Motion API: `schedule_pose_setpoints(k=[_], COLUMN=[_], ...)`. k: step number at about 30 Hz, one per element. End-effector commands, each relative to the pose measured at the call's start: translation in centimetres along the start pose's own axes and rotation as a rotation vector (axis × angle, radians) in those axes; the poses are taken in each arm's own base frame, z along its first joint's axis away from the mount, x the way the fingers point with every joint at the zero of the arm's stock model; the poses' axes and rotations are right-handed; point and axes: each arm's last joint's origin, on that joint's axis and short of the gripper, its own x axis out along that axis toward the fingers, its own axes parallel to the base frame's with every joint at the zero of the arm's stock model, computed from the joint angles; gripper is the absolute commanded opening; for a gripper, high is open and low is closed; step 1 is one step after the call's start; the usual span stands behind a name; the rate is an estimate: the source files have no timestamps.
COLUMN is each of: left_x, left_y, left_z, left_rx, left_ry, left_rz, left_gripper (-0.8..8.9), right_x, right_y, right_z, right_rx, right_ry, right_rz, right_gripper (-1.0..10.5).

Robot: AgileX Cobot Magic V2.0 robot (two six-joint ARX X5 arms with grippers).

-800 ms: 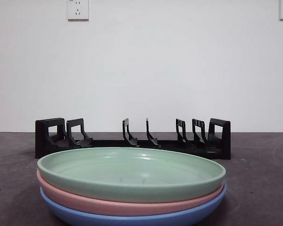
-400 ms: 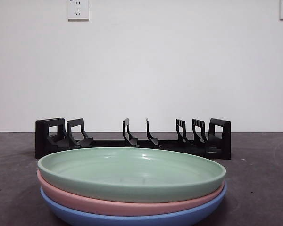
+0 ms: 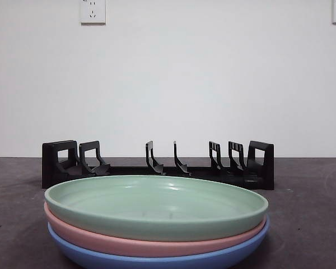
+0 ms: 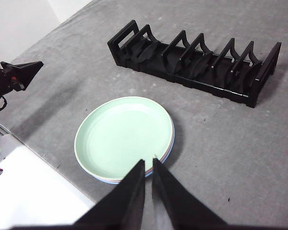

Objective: Place the plate

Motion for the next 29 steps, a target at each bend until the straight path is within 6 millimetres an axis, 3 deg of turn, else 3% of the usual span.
schedule_pose_setpoints(k=[1,4,9,16,22,29], left_x=[0.2,0.2,0.2,0.2,0.2,0.2], left_y=[0.1,0.1,0.1,0.1,0.1,0.1], left_z=[-0.7,-0.7,-0.7,-0.7,-0.7,-0.7], left_rx=[-0.009,-0.009,-0.009,-0.009,-0.009,-0.009], left_ry=[0.025,0.025,0.025,0.025,0.025,0.025], left_rz=[0.007,0.007,0.007,0.007,0.007,0.007], left_gripper=[0.19,0.19,0.19,0.19,0.19,0.19], right_x=[0.3,1.9,5.6,10.0,11.8,12.9], right_y=[-0.1,-0.9,-3.9,-8.3,-10.0,-10.9], right_z=[0.2,0.0,-1.8,-6.9,-10.4,-12.5], right_rx=[0.011,0.016,0.021,0.019,0.040,0.060], right_ry=[-0.031,-0.099,-0.294,-0.368,-0.383,-0.354], right_rz=[-0.022,-0.121,-0.310,-0.496,-0.623,-0.677], right_gripper=[0.2,0.2,0.2,0.2,0.2,0.2])
